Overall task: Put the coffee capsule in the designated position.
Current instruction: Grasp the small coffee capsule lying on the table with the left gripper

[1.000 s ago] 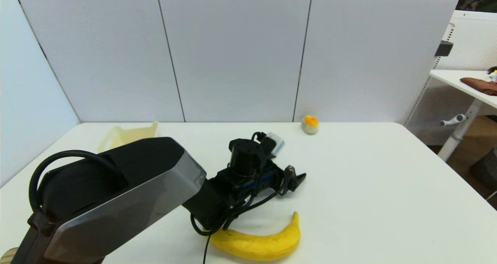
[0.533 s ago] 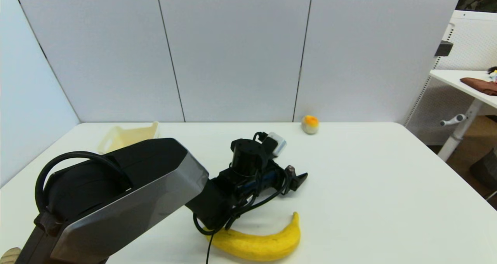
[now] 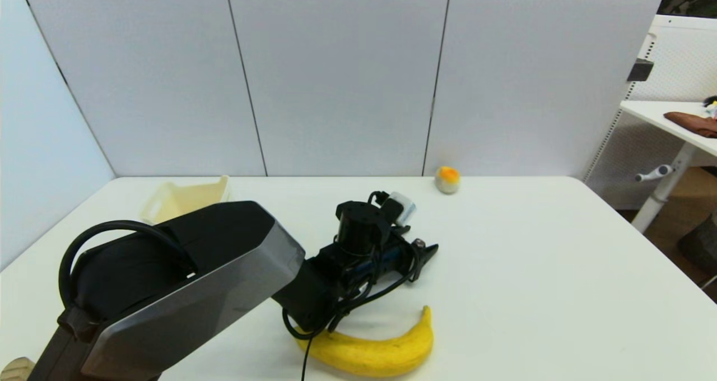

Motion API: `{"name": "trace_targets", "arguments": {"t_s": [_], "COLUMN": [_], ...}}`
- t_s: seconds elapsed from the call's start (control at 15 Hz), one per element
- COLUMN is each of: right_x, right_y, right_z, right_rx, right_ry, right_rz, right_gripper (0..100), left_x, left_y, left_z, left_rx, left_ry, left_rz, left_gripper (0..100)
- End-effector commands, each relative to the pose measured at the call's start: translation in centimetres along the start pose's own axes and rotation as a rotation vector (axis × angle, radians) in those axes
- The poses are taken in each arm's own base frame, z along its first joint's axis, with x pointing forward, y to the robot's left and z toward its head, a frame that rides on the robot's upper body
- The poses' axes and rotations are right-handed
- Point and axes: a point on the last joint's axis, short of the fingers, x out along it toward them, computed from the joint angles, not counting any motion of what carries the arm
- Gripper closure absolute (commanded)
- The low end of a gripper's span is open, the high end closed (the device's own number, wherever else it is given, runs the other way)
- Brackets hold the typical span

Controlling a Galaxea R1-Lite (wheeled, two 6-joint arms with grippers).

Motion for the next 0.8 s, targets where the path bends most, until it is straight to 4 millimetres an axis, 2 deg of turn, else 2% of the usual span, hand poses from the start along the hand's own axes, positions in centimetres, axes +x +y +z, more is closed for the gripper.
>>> {"name": "trace_targets", "arguments": {"t_s": [0.07,0.27,0.47,0.6,0.8], "right_x": [0.0,0.0,0.0,0.0,0.0], "right_y": [0.0,0.0,0.0,0.0,0.0], "right_z": [0.0,0.0,0.0,0.0,0.0], "right_rx": [0.000,0.000,0.000,0.000,0.000], "right_ry": [0.001,0.001,0.001,0.001,0.001], "right_rz": [-0.001,0.001,-0.001,0.001,0.001], "right_gripper": [0,0,0,0,0], "left_x": [0.1,0.0,-0.5,-1.6,-5.1], "left_y": [-0.2,-0.2,-0.2,0.5,4.4], "left_z": [-0.1,0.2,1.5,3.5,8.5], "left_rx": [0.003,0.003,0.008,0.014,0.030], "left_ry": [-0.005,-0.008,-0.035,-0.076,-0.194], "left_rz": [-0.004,-0.006,-0.003,0.015,0.114], "left_gripper": [100,100,100,100,100]}}
